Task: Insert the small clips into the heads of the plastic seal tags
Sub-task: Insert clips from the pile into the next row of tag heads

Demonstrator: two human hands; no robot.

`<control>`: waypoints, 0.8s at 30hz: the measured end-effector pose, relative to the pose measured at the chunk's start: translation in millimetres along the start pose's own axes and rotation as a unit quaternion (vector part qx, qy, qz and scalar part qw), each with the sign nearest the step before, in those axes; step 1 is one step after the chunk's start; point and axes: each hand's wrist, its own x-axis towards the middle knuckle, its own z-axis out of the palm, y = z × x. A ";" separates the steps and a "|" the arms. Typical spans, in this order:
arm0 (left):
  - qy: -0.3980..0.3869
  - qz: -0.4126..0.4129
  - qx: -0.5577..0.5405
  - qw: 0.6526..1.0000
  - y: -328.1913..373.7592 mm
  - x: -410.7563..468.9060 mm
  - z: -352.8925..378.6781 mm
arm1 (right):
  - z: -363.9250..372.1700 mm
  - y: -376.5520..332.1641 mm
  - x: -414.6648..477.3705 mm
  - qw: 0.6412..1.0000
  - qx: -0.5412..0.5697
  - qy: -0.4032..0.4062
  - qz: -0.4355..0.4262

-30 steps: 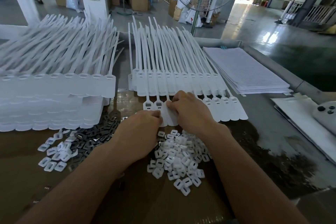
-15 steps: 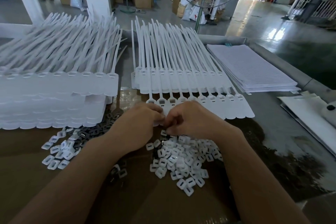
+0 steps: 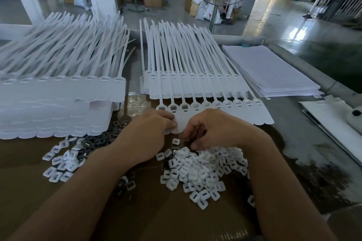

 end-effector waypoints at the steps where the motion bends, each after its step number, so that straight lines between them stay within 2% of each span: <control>1: 0.000 -0.001 -0.001 1.000 0.0 -0.3 0.4 | 0.7 -1.2 -0.3 1.000 -0.016 0.003 0.007; 6: 0.001 0.002 -0.003 1.000 0.4 -1.0 0.3 | 4.8 -11.9 -0.3 0.981 -0.188 0.003 0.038; 10: 0.000 0.001 0.005 1.000 2.5 -1.7 0.0 | 7.8 -10.3 -3.1 0.975 -0.219 -0.012 0.030; 17: -0.019 -0.008 0.029 0.999 5.8 -1.4 0.2 | 7.4 0.3 -3.0 0.996 -0.080 0.037 0.022; 24: -0.035 -0.011 0.042 0.998 4.8 -1.6 -0.5 | 4.6 8.0 -2.1 0.990 0.100 0.102 0.013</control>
